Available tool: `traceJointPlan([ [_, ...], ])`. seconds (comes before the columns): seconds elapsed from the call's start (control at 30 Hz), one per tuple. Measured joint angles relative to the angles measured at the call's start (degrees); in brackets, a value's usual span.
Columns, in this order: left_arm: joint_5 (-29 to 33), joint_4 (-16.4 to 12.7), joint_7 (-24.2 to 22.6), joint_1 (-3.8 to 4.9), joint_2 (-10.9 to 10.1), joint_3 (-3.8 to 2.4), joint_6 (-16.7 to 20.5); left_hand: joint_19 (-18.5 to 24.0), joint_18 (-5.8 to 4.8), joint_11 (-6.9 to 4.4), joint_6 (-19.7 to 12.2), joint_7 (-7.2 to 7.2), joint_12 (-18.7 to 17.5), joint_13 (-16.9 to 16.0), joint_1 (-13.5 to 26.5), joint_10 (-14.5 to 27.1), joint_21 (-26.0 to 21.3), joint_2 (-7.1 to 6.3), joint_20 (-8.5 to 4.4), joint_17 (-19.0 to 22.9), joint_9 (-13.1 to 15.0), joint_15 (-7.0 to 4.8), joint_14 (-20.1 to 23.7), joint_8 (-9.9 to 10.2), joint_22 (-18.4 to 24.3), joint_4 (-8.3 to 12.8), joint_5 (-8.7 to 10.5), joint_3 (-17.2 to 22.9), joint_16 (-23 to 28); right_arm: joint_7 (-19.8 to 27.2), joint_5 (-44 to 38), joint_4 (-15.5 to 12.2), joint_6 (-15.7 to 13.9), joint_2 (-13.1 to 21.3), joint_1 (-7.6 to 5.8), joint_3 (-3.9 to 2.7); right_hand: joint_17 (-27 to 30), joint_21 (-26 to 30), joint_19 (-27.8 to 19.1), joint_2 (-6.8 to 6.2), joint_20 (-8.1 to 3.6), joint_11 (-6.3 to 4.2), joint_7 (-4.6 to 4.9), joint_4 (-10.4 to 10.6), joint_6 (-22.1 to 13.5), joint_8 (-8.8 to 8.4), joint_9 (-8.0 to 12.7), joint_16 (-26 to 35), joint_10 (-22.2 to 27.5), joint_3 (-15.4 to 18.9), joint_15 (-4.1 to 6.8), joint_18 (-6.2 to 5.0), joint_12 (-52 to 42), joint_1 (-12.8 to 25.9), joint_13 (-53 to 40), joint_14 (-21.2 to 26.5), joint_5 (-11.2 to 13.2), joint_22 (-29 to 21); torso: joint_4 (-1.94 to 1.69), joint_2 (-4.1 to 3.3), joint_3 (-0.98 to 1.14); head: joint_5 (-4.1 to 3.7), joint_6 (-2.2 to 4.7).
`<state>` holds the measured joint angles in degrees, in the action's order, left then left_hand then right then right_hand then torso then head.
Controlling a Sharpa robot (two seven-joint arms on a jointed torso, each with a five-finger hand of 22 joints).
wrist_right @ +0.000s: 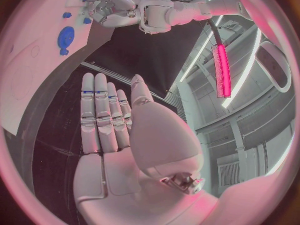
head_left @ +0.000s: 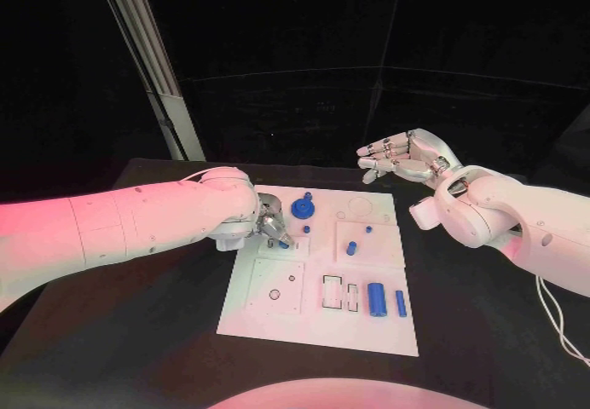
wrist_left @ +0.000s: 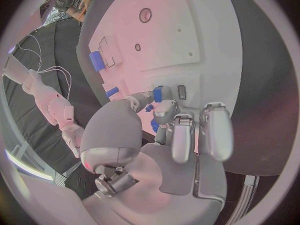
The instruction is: Assemble the parts on the task board
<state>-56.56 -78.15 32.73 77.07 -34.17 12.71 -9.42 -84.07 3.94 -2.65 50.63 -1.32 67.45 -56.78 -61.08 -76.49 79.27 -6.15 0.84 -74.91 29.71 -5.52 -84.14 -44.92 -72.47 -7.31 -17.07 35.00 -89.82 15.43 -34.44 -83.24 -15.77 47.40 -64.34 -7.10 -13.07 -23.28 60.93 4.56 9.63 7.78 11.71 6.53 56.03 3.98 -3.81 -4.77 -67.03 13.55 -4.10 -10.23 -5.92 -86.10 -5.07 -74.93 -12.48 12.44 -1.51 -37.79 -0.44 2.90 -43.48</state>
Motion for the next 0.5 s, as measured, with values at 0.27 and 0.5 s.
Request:
traceJointPlan([
  [0.27,0.2,0.7,0.4,0.03,0.7,0.0,-0.4,0.2,0.01,0.01,0.8,0.21,0.2,-0.2,2.6,0.0,0.2,0.42,-0.21,0.0,-0.6,-0.21,0.2,0.5,-0.3,1.3,-0.04,1.2,0.0,0.0,0.0,0.0,0.0,0.0,0.0,0.0,0.1,0.0,0.2,0.0,0.21,0.0,0.2,0.0,-0.2,0.0,0.0,0.0,0.0,0.0,0.0,0.0,0.0,0.0,0.1,0.0,-0.3,-0.1,0.0,0.0,0.0,0.08,-0.21],
  [0.5,0.5,1.3,0.7,-0.07,1.1,0.07,-0.8,0.2,0.01,-0.21,1.2,0.22,0.4,-0.5,4.1,-0.2,0.3,0.6,-0.21,0.0,-0.9,-0.21,0.2,1.0,-0.6,0.0,-0.51,0.3,0.0,0.0,-0.1,0.1,0.0,-0.1,0.0,0.0,0.1,0.3,0.0,0.22,0.41,0.0,0.2,-0.2,-0.2,0.0,0.0,0.3,0.4,0.2,-0.2,0.0,0.0,0.2,0.2,0.2,-0.9,-0.1,0.0,0.03,0.01,0.16,-0.3],
])
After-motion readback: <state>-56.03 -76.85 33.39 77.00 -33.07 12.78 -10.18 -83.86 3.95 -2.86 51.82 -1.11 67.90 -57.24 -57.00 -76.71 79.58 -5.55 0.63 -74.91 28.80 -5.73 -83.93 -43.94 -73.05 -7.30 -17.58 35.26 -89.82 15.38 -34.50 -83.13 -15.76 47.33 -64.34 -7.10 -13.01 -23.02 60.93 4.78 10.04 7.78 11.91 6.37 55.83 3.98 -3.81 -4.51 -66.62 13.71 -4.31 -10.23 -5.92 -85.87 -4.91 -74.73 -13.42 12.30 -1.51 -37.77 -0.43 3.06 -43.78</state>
